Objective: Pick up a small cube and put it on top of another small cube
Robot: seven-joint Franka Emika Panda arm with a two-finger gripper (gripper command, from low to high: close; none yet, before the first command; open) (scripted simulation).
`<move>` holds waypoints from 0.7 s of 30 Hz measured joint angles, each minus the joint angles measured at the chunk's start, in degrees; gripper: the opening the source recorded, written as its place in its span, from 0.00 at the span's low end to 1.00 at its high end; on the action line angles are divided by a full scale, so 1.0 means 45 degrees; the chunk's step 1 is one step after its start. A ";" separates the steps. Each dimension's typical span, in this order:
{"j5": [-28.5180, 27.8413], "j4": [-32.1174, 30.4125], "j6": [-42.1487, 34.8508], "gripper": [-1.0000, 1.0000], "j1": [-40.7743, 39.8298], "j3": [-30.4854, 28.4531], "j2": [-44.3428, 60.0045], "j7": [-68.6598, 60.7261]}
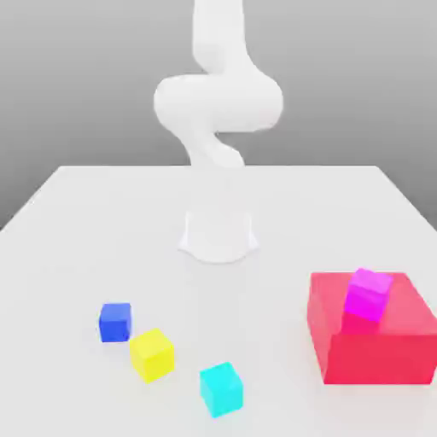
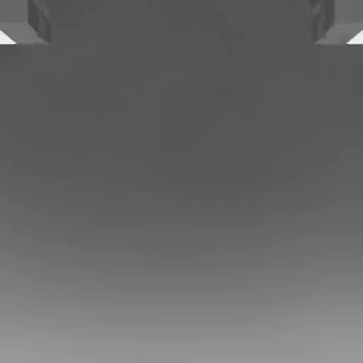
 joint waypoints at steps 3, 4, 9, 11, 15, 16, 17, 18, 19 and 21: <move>0.0118 -0.1072 0.1019 0.50 -0.0935 -0.0038 0.1321 0.1561; 0.0158 -0.1420 0.1352 0.50 -0.1244 -0.0040 0.1754 0.2071; 0.0304 -0.3153 0.3007 0.50 -0.2779 -0.0018 0.3924 0.4664; 0.0299 -0.3866 0.3693 0.50 -0.3368 -0.0048 0.4830 0.5787; 0.0184 -0.5377 0.5186 0.50 -0.4573 -0.0218 0.6825 0.8282; 0.0119 -0.5773 0.5587 0.50 -0.4856 -0.0313 0.7361 0.8963; 0.0043 -0.6147 0.5957 0.50 -0.5102 -0.0419 0.7851 0.9610; -0.0041 -0.6510 0.6312 0.50 -0.5349 -0.0530 0.8318 1.0241; -0.0084 -0.6758 0.6667 0.50 -0.5653 -0.0654 0.8778 1.0692; 0.0052 -0.6835 0.7401 0.50 -0.5702 -0.0658 0.9698 1.0903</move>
